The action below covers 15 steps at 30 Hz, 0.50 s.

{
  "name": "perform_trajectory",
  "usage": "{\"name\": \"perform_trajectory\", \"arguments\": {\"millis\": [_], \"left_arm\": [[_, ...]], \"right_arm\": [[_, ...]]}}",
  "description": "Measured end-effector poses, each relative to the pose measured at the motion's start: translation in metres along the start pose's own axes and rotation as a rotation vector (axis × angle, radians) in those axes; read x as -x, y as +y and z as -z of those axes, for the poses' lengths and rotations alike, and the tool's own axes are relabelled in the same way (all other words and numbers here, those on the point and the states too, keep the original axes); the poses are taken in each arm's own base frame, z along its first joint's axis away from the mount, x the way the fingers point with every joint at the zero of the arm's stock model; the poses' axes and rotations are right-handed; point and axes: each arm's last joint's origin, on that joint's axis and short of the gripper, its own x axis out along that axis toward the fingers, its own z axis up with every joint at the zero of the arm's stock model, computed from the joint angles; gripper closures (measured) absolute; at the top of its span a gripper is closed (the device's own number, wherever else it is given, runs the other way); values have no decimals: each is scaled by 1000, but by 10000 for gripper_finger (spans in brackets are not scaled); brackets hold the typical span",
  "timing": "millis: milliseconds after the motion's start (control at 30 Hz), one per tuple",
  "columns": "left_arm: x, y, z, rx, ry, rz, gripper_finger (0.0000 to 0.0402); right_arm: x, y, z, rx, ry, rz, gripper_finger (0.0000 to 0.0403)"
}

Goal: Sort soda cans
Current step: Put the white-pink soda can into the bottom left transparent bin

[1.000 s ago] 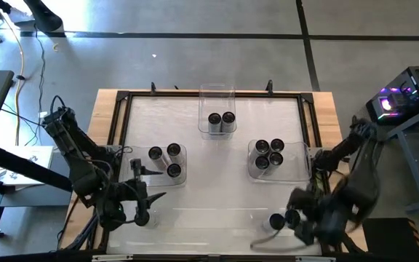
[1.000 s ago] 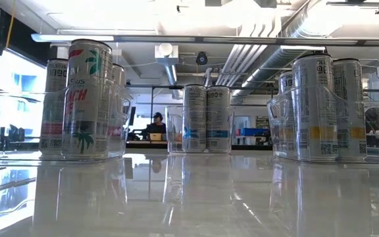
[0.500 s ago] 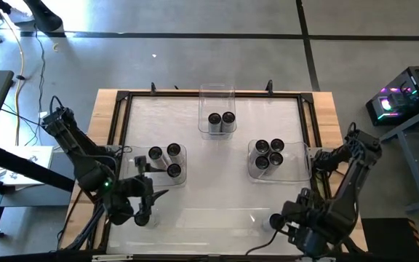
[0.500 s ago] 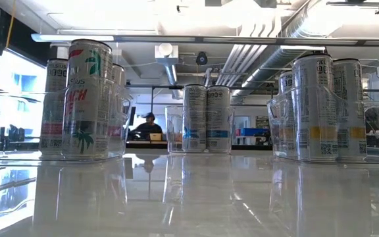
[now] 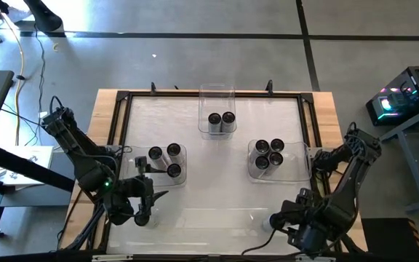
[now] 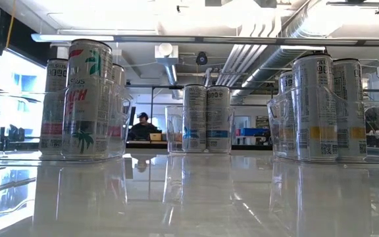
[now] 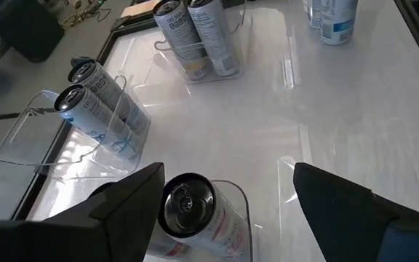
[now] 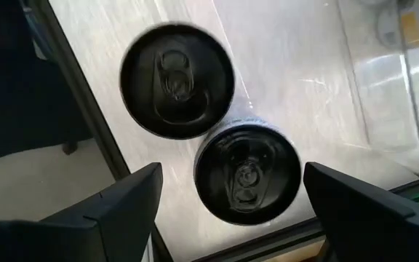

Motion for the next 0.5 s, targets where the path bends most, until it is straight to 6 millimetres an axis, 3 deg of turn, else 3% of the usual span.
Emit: {"name": "perform_trajectory", "arguments": {"millis": [167, 500], "left_arm": [[0, 0, 0, 6, 3, 5, 101], [0, -1, 1, 33, 27, 45, 101]], "right_arm": [[-3, -3, -1, 7, 0, 33, 73], [-39, -2, -2, -5, 72, 6, 82]]}}
